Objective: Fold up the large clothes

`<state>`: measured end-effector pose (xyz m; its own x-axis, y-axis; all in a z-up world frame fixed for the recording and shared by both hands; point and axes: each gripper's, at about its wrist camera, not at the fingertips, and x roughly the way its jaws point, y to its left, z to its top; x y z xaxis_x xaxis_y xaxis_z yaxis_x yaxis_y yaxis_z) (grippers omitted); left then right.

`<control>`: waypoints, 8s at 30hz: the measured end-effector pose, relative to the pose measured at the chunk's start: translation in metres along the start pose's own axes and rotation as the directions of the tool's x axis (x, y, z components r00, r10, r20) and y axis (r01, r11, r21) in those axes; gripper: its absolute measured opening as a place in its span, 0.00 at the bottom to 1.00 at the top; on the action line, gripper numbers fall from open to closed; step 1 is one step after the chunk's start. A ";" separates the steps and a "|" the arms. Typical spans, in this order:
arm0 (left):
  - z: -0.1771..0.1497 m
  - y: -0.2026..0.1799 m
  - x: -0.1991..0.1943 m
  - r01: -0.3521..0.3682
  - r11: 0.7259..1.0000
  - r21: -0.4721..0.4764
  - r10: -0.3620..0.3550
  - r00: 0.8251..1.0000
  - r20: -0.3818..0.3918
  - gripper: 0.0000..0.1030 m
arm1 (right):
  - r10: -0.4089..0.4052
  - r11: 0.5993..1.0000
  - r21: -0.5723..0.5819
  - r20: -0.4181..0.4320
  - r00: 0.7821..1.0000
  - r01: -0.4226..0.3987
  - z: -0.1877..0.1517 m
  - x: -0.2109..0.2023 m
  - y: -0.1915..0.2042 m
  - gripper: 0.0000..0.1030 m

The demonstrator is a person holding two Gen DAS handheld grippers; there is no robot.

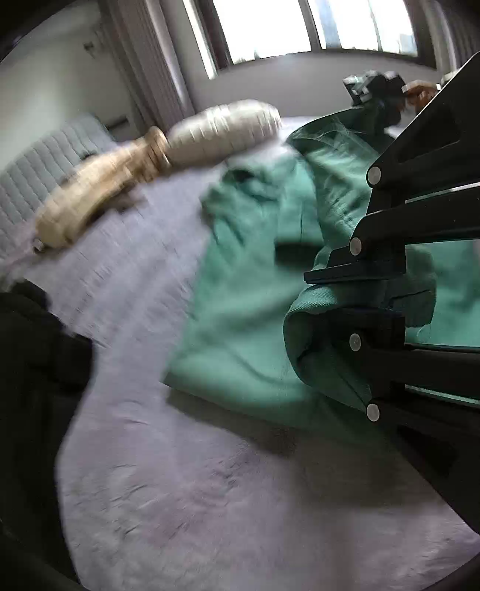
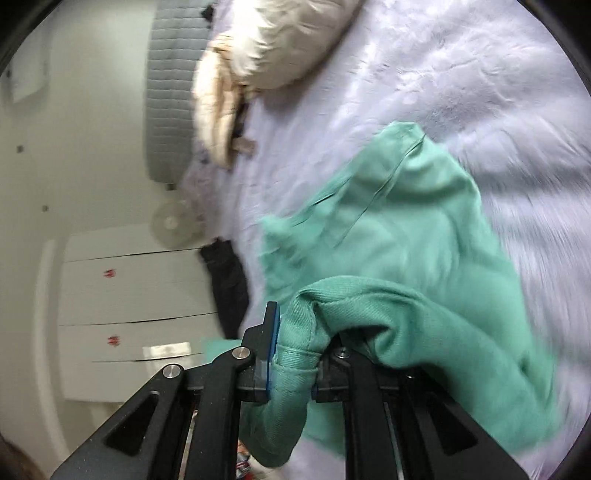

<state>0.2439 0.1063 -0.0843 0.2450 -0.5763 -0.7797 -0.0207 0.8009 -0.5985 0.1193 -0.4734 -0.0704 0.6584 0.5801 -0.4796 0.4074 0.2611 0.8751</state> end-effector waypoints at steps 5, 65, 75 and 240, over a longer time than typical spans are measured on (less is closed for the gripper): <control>-0.002 0.009 0.018 -0.049 0.999 0.023 0.049 0.999 0.012 0.12 | -0.029 0.998 0.054 -0.005 1.000 0.030 0.013 0.035 -0.027 0.17; -0.098 0.025 -0.034 -0.136 0.974 0.183 0.149 0.987 -0.061 0.03 | -0.130 0.992 -0.027 -0.198 0.972 0.127 -0.211 0.090 -0.042 0.77; -0.124 0.054 -0.041 -0.121 0.969 0.217 0.148 0.983 -0.112 0.03 | -0.210 0.978 -0.035 -0.125 0.970 0.207 -0.201 0.080 -0.039 0.28; -0.068 -0.016 0.040 -0.153 0.908 0.390 0.221 0.966 -0.137 0.99 | -0.426 0.856 -0.390 -0.159 0.891 0.340 -0.219 0.139 0.029 0.16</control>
<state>0.1878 0.0598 -0.1186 0.0991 -0.4016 -0.9104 0.3217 0.8788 -0.3526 0.0842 -0.2158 -0.0976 0.3125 0.5281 -0.7896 0.3257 0.7213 0.6113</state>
